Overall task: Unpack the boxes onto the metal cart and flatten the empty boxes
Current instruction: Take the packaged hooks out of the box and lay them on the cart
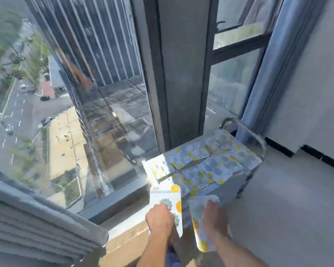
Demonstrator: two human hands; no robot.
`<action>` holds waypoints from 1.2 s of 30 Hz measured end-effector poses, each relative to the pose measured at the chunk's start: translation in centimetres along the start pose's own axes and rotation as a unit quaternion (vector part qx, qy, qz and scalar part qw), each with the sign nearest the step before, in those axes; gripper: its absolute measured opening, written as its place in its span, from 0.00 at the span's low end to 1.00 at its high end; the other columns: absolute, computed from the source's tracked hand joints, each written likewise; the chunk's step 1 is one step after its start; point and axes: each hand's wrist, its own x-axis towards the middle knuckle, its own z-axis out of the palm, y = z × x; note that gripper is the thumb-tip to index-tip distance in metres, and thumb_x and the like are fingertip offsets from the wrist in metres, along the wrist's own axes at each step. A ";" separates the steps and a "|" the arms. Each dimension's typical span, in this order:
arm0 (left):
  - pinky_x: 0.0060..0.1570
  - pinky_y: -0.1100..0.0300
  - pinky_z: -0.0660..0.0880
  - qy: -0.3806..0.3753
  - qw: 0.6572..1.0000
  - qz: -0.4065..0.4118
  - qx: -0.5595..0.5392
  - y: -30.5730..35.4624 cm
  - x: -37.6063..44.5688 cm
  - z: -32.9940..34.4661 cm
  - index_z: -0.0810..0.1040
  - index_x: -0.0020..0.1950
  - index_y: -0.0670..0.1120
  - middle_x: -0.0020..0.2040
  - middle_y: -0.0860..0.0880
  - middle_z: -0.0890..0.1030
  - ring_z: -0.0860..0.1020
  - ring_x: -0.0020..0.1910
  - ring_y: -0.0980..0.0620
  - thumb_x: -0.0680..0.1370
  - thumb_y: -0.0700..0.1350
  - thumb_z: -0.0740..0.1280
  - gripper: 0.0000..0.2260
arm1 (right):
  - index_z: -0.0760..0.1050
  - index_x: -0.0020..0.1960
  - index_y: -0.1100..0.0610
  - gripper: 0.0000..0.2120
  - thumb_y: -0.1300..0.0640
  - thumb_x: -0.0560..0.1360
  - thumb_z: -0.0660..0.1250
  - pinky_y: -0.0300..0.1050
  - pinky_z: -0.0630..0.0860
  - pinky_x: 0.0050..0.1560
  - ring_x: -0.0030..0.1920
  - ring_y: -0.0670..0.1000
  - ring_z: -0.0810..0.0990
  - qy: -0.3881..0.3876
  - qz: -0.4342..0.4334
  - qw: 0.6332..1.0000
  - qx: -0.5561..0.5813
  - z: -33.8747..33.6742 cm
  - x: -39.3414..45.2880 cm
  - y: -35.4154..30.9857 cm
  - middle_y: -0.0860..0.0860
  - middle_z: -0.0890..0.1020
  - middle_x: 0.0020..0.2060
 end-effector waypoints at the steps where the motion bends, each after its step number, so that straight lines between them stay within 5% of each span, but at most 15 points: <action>1: 0.53 0.58 0.74 0.010 1.000 0.014 -0.002 2.6 0.5 -0.4 0.79 0.60 0.47 0.59 0.48 0.81 0.80 0.59 0.47 0.79 0.46 0.59 0.13 | 0.73 0.60 0.51 0.12 0.58 0.80 0.56 0.42 0.75 0.55 0.59 0.49 0.79 0.004 0.027 0.999 0.018 -1.7 1.3 1.8 0.49 0.77 0.60; 11: 0.57 0.59 0.73 0.002 0.998 0.052 -0.019 27.7 6.9 -0.6 0.76 0.64 0.48 0.62 0.48 0.80 0.78 0.63 0.47 0.80 0.51 0.60 0.15 | 0.73 0.62 0.52 0.16 0.59 0.81 0.51 0.43 0.73 0.57 0.62 0.52 0.78 0.011 0.102 0.993 0.052 -12.7 16.6 21.2 0.50 0.77 0.62; 14: 0.58 0.58 0.72 -0.010 0.999 0.041 -0.020 32.4 9.0 -0.6 0.76 0.65 0.48 0.63 0.48 0.79 0.77 0.63 0.46 0.81 0.49 0.58 0.15 | 0.75 0.61 0.56 0.15 0.61 0.82 0.51 0.41 0.72 0.51 0.61 0.55 0.77 -0.006 0.101 0.994 0.043 -14.0 21.2 24.4 0.53 0.78 0.61; 26: 0.58 0.53 0.73 -0.068 0.997 0.003 -0.028 40.7 24.6 -0.2 0.77 0.64 0.44 0.63 0.43 0.79 0.78 0.62 0.43 0.81 0.43 0.59 0.14 | 0.72 0.53 0.54 0.09 0.65 0.78 0.57 0.41 0.72 0.48 0.56 0.52 0.79 -0.118 0.027 0.991 -0.056 -10.8 36.9 23.3 0.50 0.78 0.56; 36: 0.59 0.54 0.72 -0.110 0.992 0.050 -0.027 47.7 44.2 4.5 0.75 0.65 0.45 0.63 0.44 0.79 0.77 0.62 0.44 0.81 0.44 0.59 0.14 | 0.72 0.61 0.53 0.13 0.61 0.81 0.54 0.41 0.74 0.53 0.59 0.50 0.78 -0.163 0.028 0.981 -0.104 -4.5 52.6 21.4 0.49 0.77 0.59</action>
